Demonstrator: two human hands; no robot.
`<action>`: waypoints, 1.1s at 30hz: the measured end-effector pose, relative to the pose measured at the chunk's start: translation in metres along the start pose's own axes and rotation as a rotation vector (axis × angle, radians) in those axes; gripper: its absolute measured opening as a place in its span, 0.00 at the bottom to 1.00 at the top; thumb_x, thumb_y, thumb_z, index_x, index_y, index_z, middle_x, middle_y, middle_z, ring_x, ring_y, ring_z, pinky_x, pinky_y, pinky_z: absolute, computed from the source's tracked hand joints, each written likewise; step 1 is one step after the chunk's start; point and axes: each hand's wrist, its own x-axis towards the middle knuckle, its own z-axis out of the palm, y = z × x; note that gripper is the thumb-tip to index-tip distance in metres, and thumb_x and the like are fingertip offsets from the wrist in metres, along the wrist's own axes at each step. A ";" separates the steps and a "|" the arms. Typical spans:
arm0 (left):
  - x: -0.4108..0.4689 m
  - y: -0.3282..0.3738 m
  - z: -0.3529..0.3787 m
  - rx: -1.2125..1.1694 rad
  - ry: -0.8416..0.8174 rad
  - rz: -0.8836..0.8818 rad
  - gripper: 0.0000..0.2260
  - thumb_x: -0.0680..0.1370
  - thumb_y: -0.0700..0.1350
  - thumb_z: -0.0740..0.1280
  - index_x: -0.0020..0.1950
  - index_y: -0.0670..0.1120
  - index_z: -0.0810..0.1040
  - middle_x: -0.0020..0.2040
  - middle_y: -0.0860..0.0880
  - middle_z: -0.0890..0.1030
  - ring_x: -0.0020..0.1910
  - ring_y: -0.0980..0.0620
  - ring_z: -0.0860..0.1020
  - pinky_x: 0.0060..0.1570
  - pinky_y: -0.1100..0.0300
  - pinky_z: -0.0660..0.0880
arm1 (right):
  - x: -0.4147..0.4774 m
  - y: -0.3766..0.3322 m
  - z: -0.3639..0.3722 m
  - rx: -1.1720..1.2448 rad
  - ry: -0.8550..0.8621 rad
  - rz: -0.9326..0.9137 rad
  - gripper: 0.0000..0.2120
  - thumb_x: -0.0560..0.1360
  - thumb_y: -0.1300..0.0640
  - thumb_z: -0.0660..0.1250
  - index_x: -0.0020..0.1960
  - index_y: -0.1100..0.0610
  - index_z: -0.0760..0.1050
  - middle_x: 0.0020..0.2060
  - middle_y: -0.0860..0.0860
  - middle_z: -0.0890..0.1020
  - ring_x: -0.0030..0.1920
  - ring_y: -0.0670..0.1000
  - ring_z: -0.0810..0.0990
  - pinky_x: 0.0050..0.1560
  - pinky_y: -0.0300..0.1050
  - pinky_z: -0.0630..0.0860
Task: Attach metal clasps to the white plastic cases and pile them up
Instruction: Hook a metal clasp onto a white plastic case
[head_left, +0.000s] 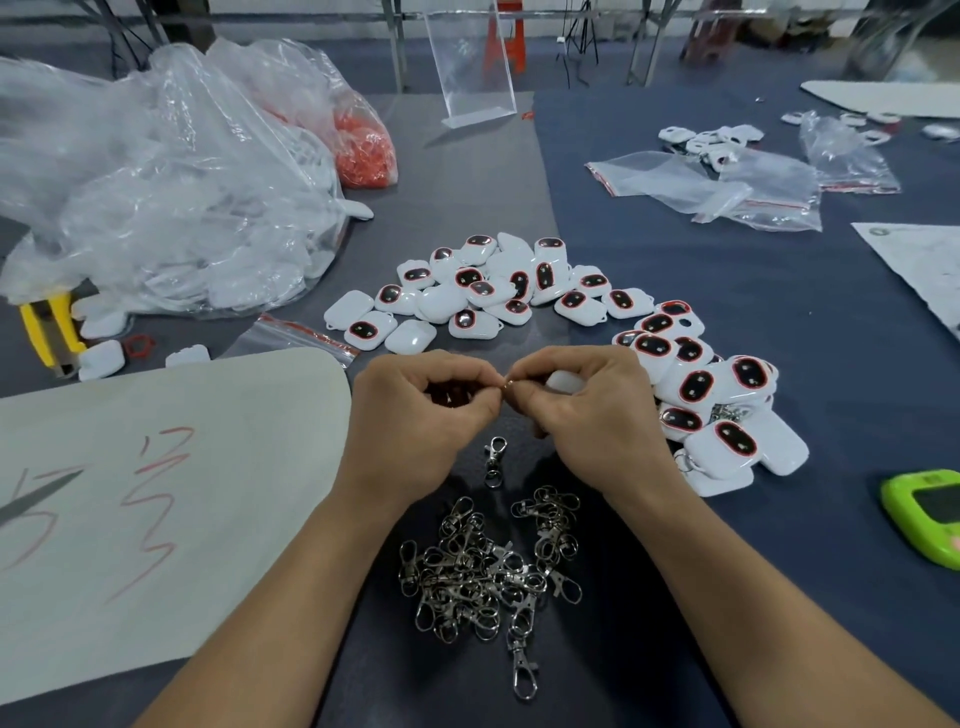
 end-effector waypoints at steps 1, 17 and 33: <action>0.000 0.000 -0.001 0.017 -0.015 0.009 0.10 0.69 0.36 0.77 0.41 0.52 0.87 0.38 0.59 0.85 0.35 0.60 0.81 0.38 0.69 0.75 | 0.000 0.001 -0.001 -0.018 -0.008 -0.004 0.11 0.71 0.62 0.78 0.37 0.46 0.86 0.33 0.42 0.86 0.33 0.41 0.83 0.37 0.38 0.77; -0.001 0.000 0.000 0.058 -0.138 -0.024 0.04 0.63 0.43 0.72 0.34 0.52 0.85 0.28 0.57 0.80 0.27 0.64 0.72 0.29 0.70 0.67 | 0.001 -0.003 -0.011 -0.223 -0.173 -0.061 0.08 0.71 0.62 0.75 0.41 0.49 0.87 0.34 0.42 0.86 0.38 0.41 0.83 0.43 0.34 0.76; 0.006 -0.010 0.006 0.672 -0.197 0.100 0.02 0.71 0.46 0.76 0.40 0.52 0.85 0.35 0.54 0.78 0.37 0.52 0.76 0.39 0.61 0.67 | 0.013 0.011 -0.017 -0.042 -0.024 0.157 0.18 0.72 0.65 0.74 0.57 0.48 0.80 0.48 0.42 0.85 0.48 0.40 0.84 0.49 0.36 0.80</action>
